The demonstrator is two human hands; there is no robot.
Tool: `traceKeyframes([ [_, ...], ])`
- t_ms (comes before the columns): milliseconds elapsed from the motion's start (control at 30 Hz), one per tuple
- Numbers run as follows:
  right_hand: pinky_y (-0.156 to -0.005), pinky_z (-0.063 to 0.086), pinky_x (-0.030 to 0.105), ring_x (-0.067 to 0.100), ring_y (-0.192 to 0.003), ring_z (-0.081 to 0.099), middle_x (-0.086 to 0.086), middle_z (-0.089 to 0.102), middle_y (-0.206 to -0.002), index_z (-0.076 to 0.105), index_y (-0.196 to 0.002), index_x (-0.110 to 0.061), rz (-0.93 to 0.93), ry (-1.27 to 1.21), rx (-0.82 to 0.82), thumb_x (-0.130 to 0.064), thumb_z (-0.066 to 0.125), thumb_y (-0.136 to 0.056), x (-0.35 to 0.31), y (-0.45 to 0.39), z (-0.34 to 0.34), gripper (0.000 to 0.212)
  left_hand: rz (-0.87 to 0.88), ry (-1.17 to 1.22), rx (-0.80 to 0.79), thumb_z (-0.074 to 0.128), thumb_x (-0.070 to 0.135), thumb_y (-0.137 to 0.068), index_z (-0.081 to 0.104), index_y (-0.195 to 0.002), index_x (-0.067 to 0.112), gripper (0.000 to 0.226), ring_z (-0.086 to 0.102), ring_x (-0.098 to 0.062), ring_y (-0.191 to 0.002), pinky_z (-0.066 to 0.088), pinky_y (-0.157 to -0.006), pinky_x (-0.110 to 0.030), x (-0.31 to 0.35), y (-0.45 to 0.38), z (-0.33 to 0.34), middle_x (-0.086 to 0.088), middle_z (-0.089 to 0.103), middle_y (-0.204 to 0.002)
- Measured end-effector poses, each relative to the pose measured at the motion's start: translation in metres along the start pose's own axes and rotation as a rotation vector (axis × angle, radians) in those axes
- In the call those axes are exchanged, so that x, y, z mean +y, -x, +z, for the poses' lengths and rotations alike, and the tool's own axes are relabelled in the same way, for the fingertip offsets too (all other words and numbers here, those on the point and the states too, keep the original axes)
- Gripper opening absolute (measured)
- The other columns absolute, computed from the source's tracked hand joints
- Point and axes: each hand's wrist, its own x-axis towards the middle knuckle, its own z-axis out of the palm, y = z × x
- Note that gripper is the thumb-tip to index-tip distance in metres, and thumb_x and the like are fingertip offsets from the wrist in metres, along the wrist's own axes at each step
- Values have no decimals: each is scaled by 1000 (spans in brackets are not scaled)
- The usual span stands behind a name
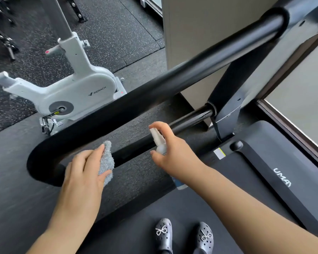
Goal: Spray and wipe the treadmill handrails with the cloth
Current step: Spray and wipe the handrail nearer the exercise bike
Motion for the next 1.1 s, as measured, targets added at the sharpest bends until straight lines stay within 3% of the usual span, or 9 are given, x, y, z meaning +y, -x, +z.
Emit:
traceKeyframes([
  [133, -51, 38, 21, 12, -55, 51, -3, 53, -68, 36, -129, -35, -40, 38, -38, -17, 60, -88, -5, 2, 8, 51, -6, 37, 17, 64, 10, -84, 43, -139, 15, 59, 42, -20, -114, 33, -97, -31, -3, 1, 0, -4, 44, -123],
  [267, -51, 35, 22, 8, -56, 49, -4, 54, -71, 39, -129, -36, 81, 18, 110, -14, 58, -85, 7, -2, -7, 53, 1, 34, 16, 63, 12, -84, 43, -139, 13, 58, 43, -24, -115, 37, -97, -36, -4, 1, 3, -7, 44, -124],
  [367, -57, 48, 27, 16, -57, 57, 3, 60, -80, 41, -124, -37, 146, -11, 238, -13, 59, -83, 24, -1, -31, 51, 4, 48, 2, 60, 15, -87, 40, -140, 15, 57, 42, -24, -117, 37, -98, -36, -1, -3, 6, -5, 42, -126],
  [433, -66, 57, 40, 28, -61, 64, 7, 64, -83, 39, -124, -42, 159, -52, 264, -15, 62, -84, 34, 4, -46, 53, 18, 41, -12, 58, 19, -88, 39, -141, 17, 56, 41, -23, -118, 39, -98, -37, 4, -9, 12, -3, 42, -127],
  [500, -71, 59, 46, 30, -63, 67, 4, 65, -85, 36, -128, -48, 161, -85, 282, -17, 64, -87, 39, 11, -57, 59, 82, -5, -19, 56, 23, -88, 40, -140, 16, 55, 44, -26, -115, 44, -94, -41, 13, -18, 25, -4, 44, -126],
  [600, -71, 61, 43, 21, -56, 67, -3, 63, -95, 32, -133, -54, 153, -169, 340, -16, 65, -89, 46, 22, -68, 67, 176, -125, -61, 52, 32, -88, 39, -139, 17, 54, 47, -28, -113, 47, -88, -43, 36, -41, 54, -6, 48, -127],
  [733, -71, 59, 49, 32, -65, 66, 0, 58, -85, 33, -133, -57, 148, -175, 422, -17, 66, -89, 54, 36, -79, 67, 274, -215, -109, 42, 41, -93, 32, -143, 16, 56, 51, -28, -109, 44, -90, -38, 90, -87, 89, -9, 51, -128],
  [967, -56, 59, 27, 24, -58, 65, 3, 62, -80, 36, -133, -53, 181, -295, 509, -13, 66, -89, 73, 55, -95, 66, 358, -195, -134, 36, 50, -95, 13, -148, 8, 72, 48, -34, -115, 43, -89, -44, 216, -156, 144, -17, 45, -134],
  [1100, -56, 58, 27, 22, -54, 64, 6, 61, -82, 38, -133, -51, 187, -316, 500, -12, 66, -89, 78, 59, -97, 65, 368, -372, -64, 44, 51, -92, 16, -147, 6, 77, 55, -32, -102, 47, -74, -42, 208, -154, 152, -16, 50, -122],
])
